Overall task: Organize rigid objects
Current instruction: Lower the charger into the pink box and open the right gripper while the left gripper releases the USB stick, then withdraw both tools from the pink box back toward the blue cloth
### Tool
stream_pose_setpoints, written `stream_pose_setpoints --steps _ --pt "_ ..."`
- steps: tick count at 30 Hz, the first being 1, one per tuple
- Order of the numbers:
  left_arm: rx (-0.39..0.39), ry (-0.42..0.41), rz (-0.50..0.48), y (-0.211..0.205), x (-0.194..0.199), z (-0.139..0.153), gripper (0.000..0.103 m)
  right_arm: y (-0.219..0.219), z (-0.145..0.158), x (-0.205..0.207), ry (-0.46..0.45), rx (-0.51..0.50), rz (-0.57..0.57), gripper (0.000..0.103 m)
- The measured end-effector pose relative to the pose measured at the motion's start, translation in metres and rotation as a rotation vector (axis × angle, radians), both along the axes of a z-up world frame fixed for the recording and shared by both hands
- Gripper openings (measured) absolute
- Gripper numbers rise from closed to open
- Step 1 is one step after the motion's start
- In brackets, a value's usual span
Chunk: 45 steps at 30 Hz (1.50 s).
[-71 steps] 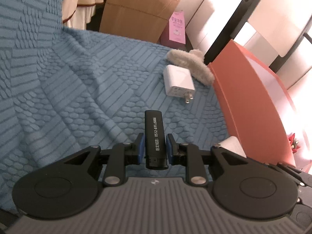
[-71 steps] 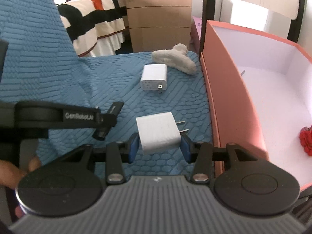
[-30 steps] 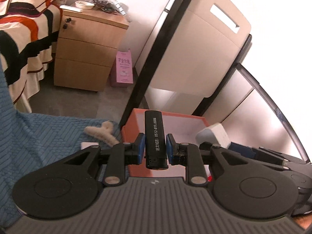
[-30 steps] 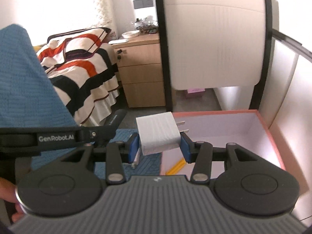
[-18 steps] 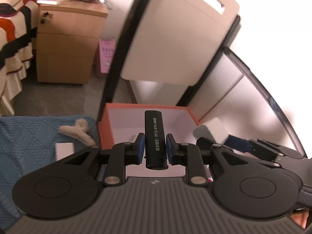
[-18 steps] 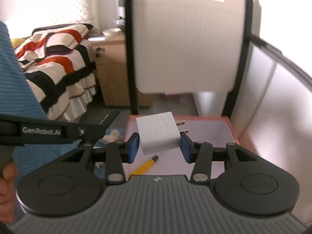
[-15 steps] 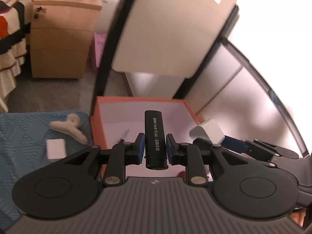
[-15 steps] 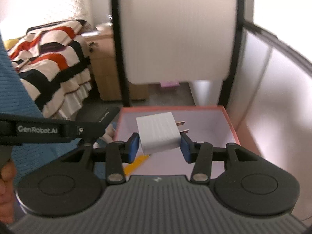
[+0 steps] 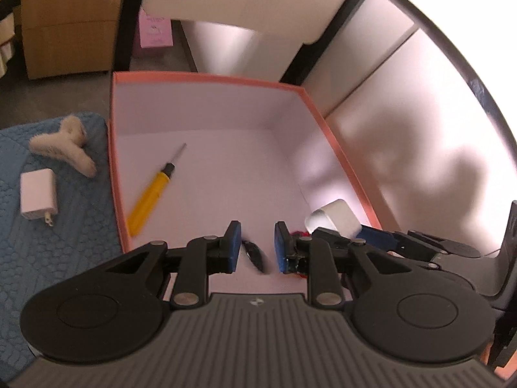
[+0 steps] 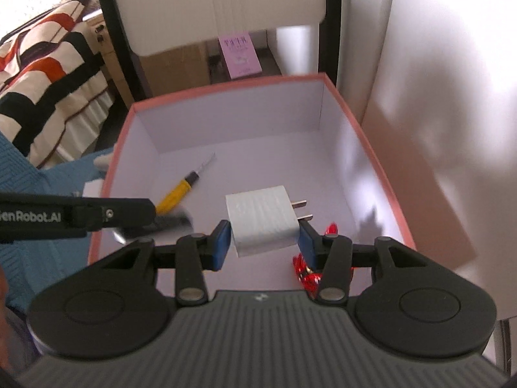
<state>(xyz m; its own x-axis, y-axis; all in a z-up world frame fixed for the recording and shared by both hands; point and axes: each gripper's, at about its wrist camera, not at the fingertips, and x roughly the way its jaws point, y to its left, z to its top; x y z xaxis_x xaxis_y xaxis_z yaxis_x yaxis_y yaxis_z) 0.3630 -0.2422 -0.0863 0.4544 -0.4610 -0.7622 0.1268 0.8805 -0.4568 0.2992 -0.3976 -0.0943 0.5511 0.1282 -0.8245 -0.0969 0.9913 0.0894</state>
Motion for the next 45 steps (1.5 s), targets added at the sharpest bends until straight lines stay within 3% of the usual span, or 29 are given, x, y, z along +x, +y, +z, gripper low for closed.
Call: stream_pose_setpoints --steps 7,16,20,26,32,38,45 --pt "0.017 -0.025 0.006 0.003 0.006 0.004 0.028 -0.005 -0.006 0.003 0.009 0.008 -0.005 0.049" --pt "0.022 -0.132 0.068 0.033 -0.009 0.032 0.028 -0.002 0.015 0.0 -0.093 -0.018 0.005 0.053" --pt "-0.015 -0.196 0.121 0.05 -0.037 0.047 0.028 0.0 0.036 -0.013 -0.193 0.064 0.019 0.053" --pt "-0.007 -0.289 0.186 0.071 -0.087 0.062 0.028 0.023 0.057 -0.039 -0.301 0.052 0.075 0.053" --pt "0.017 -0.353 0.219 0.094 -0.115 0.077 0.028 0.046 0.06 -0.064 -0.298 0.109 0.109 0.053" --pt "0.134 -0.44 0.257 0.101 -0.147 0.09 0.028 0.07 0.06 -0.086 -0.323 0.103 0.153 0.053" --pt "0.111 -0.441 0.29 0.123 -0.181 0.082 0.028 0.087 0.054 -0.108 -0.321 0.114 0.163 0.053"
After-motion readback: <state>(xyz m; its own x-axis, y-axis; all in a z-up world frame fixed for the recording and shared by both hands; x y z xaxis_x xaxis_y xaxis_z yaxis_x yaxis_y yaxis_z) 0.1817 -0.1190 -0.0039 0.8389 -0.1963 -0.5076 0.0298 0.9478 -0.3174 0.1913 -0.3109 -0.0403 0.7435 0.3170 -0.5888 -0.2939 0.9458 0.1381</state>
